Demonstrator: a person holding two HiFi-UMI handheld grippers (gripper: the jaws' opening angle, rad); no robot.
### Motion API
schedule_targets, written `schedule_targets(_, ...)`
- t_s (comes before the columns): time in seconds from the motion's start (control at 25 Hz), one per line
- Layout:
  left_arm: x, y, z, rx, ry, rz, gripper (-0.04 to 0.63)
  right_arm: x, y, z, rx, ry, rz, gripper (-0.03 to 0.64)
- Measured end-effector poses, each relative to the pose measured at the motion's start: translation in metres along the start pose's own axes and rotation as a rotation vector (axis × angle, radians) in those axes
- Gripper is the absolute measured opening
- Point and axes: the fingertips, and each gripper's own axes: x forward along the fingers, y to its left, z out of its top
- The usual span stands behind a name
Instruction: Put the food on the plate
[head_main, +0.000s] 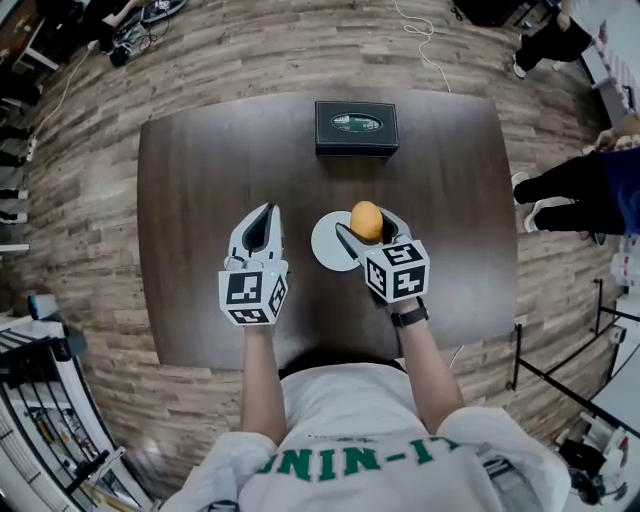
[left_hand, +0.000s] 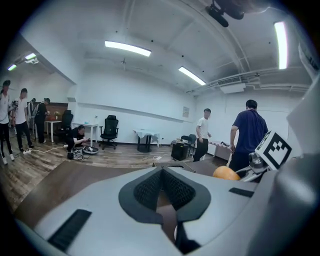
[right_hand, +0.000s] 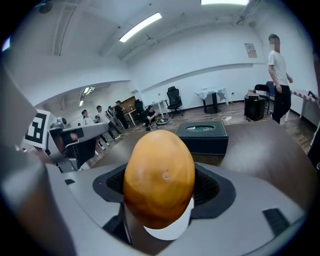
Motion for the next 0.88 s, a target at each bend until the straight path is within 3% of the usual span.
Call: schedule_targets(0.88,0.052,0.018,-0.05,-0.073,0.077,-0.02,0.012,0.095,-0.013,-0.127,-0.058,0.371,-0.02,0.35)
